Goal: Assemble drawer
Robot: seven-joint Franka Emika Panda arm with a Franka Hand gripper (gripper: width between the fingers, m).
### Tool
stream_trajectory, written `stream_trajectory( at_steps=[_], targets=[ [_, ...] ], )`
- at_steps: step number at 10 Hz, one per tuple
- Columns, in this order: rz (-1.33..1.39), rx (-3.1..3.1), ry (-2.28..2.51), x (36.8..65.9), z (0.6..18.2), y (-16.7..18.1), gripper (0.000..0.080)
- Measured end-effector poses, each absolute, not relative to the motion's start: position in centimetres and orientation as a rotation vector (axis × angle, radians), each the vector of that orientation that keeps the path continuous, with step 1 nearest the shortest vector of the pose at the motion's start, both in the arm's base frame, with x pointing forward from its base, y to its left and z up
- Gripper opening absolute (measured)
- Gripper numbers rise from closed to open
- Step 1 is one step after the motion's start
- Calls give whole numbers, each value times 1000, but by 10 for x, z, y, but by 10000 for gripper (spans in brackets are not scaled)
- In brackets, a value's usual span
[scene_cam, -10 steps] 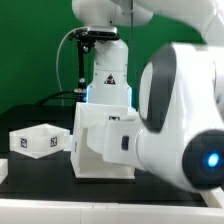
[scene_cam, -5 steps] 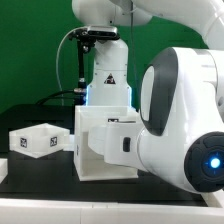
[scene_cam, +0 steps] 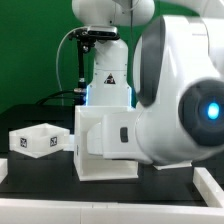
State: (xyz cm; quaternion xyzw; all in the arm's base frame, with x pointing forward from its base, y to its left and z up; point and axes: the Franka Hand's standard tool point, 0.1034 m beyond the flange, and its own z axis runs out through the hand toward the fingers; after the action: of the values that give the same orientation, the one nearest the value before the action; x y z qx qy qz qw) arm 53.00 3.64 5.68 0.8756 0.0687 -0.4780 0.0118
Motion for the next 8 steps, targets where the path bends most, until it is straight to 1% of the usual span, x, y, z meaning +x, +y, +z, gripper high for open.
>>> stream_trajectory(
  at_steps=[1, 2, 3, 4, 5, 6, 7, 8],
  targets=[
    [-1403, 2782, 244, 537, 65, 38, 647],
    [-1256, 2854, 276, 551, 77, 41, 649],
    [-1151, 2897, 294, 555, 91, 41, 649],
    [-1040, 2936, 309, 558, 98, 41, 649],
    [-871, 2990, 323, 565, 117, 35, 649],
    [-763, 3017, 320, 559, 136, 22, 649],
    [-652, 3044, 338, 557, 146, 6, 649],
    [-478, 3072, 342, 552, 156, -17, 649]
  ],
)
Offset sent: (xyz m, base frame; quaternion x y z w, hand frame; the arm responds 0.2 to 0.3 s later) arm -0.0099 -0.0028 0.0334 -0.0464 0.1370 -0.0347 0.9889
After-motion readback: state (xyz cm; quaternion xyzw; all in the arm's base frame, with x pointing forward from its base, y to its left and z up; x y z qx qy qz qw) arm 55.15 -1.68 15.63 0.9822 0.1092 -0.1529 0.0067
